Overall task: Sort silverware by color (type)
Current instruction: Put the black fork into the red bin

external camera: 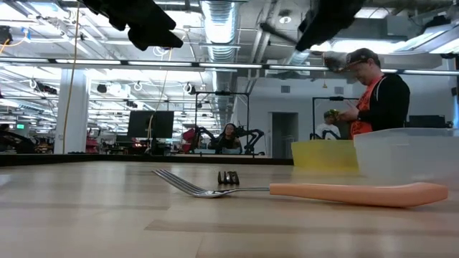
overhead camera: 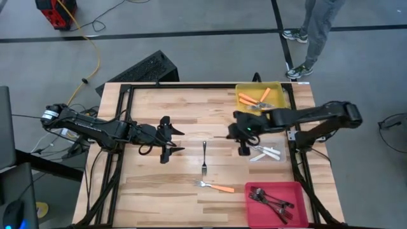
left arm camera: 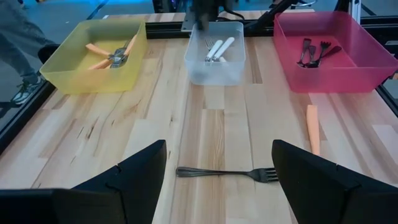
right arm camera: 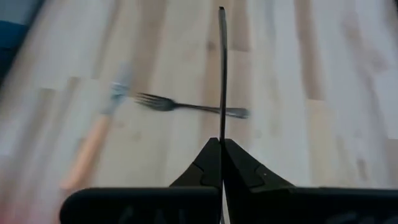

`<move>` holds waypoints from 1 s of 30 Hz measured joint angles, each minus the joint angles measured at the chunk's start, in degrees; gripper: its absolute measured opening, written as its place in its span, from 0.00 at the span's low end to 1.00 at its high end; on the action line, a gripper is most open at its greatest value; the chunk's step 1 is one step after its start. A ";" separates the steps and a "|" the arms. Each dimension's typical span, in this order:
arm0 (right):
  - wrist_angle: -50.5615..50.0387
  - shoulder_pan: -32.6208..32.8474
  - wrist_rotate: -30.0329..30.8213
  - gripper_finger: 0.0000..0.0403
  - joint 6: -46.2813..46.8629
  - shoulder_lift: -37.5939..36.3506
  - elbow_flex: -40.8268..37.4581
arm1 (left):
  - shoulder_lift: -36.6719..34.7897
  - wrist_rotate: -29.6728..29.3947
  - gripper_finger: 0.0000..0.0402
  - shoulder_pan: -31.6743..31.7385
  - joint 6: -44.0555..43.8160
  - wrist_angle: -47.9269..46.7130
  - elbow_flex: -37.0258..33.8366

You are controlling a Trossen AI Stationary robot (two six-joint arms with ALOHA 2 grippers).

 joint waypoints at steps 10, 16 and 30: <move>-2.04 14.12 0.05 0.06 16.49 -4.29 0.00 | 0.00 -0.01 0.68 0.00 -0.22 0.20 0.00; -2.50 23.82 0.02 0.06 30.08 -3.99 0.00 | -0.02 -0.01 0.68 0.00 -0.22 0.42 0.00; -9.73 51.03 11.65 0.05 77.85 -3.90 0.00 | -0.02 -0.11 0.68 -0.01 -0.20 0.57 0.00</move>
